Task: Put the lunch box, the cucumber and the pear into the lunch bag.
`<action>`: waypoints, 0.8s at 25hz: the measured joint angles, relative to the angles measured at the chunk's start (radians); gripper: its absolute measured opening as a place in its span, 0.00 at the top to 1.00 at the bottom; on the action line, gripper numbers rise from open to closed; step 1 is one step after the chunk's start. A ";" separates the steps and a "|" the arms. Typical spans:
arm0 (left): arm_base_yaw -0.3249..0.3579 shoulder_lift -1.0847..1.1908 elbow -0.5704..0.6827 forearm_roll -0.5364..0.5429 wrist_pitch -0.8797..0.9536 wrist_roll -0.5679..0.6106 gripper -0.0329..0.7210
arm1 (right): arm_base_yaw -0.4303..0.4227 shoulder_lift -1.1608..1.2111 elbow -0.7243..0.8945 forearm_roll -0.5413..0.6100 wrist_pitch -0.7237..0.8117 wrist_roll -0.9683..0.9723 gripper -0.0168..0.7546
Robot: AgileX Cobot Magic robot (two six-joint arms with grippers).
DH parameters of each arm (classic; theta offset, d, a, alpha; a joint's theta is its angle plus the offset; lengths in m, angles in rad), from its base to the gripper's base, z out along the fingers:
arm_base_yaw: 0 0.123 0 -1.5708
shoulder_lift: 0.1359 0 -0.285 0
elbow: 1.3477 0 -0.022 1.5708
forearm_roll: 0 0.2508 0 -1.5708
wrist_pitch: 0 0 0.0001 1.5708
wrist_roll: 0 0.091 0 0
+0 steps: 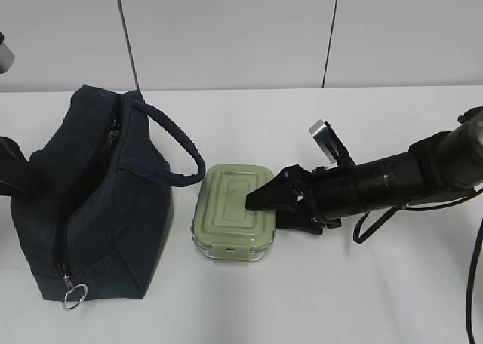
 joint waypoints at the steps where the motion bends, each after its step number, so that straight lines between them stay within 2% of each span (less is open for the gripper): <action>1: 0.000 0.000 0.000 0.000 0.000 0.000 0.95 | 0.000 0.006 0.000 0.008 0.018 0.002 0.35; 3: 0.000 0.000 0.000 0.000 0.000 0.000 0.95 | 0.000 0.010 -0.002 0.017 0.038 0.002 0.48; 5: 0.000 0.000 0.000 0.000 -0.001 0.000 0.95 | 0.000 0.013 -0.002 0.019 0.059 0.000 0.53; 14: 0.000 0.000 0.000 0.000 -0.002 0.000 0.95 | -0.006 -0.025 0.000 0.016 0.038 -0.015 0.54; 20: 0.000 0.000 0.000 0.000 -0.002 0.000 0.95 | -0.051 -0.221 -0.013 -0.032 -0.014 0.008 0.55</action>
